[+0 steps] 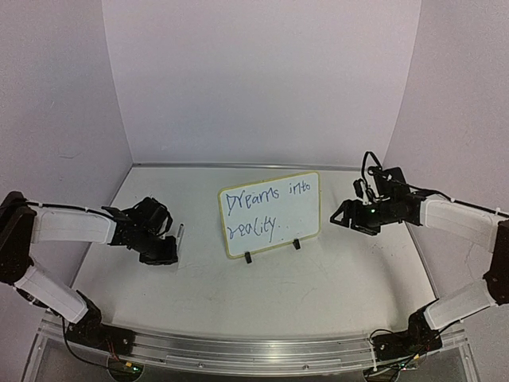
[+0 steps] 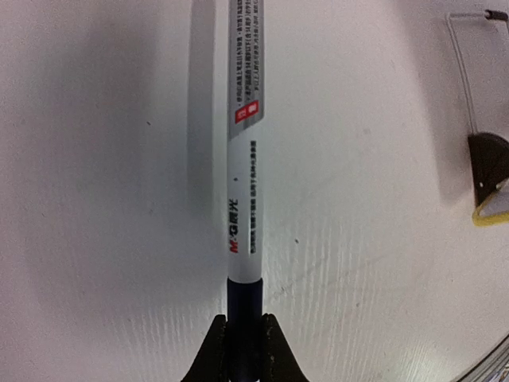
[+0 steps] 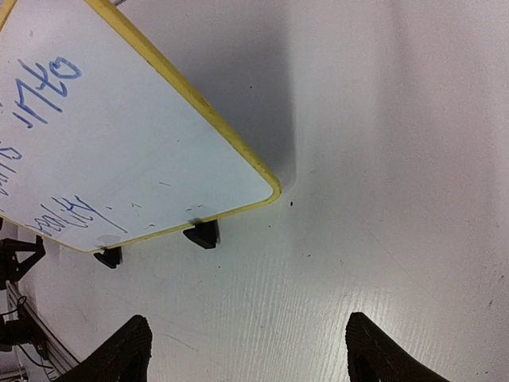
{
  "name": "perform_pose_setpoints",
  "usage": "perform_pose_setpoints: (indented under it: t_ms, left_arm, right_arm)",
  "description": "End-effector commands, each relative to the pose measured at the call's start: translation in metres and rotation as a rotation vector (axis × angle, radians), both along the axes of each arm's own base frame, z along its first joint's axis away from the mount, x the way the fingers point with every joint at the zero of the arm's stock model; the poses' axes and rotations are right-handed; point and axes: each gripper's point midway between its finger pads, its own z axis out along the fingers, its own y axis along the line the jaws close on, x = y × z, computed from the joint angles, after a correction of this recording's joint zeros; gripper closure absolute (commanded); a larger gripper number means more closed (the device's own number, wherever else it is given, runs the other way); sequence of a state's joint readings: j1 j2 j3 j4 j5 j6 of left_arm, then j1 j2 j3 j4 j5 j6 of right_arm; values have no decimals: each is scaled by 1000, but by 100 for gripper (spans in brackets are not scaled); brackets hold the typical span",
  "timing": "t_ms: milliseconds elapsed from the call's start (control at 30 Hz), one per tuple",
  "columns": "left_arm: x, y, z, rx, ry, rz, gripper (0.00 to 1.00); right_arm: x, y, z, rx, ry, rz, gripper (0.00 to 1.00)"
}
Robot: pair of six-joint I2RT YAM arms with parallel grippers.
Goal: Write a sentence on the whiteboard
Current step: Put down the whiteboard marker at the center of the board, then reset both arms
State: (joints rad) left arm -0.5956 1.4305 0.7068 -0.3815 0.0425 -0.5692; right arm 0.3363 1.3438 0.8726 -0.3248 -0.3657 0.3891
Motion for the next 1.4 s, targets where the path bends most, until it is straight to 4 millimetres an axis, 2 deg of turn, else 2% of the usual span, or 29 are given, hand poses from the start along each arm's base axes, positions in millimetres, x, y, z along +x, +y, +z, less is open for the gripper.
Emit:
perform_pose_setpoints:
  t_ms: [0,167,267,467,700,800,933,1100,1233,1367]
  left_arm:
    - [49,-3,23,-19,-112,-27,100]
    - [76,9,12,23,-108,-28,99]
    - [88,15,11,54,-128,-18,93]
    - [107,20,14,43,-147,-3,73]
    - [115,26,25,37,-190,20,32]
    - [121,38,31,36,-205,48,23]
    - [135,67,44,17,-238,112,21]
    - [162,131,78,-15,-344,258,20]
    - [171,187,115,8,-479,386,19]
    - [163,214,157,97,-682,467,17]
  right_arm:
    - [9,-12,23,-42,-88,-43,20]
    - [12,-26,25,-99,-124,-91,20]
    - [15,-35,27,-137,-146,-127,20]
    - [20,-42,30,-170,-168,-155,20]
    - [25,-47,33,-205,-226,-155,16]
    - [29,-51,31,-223,-241,-158,14]
    - [39,-68,28,-248,-251,-192,13]
    - [52,-104,33,-247,-293,-282,12]
    - [55,-136,52,-260,-386,-385,12]
    - [47,-153,81,-287,-566,-458,11]
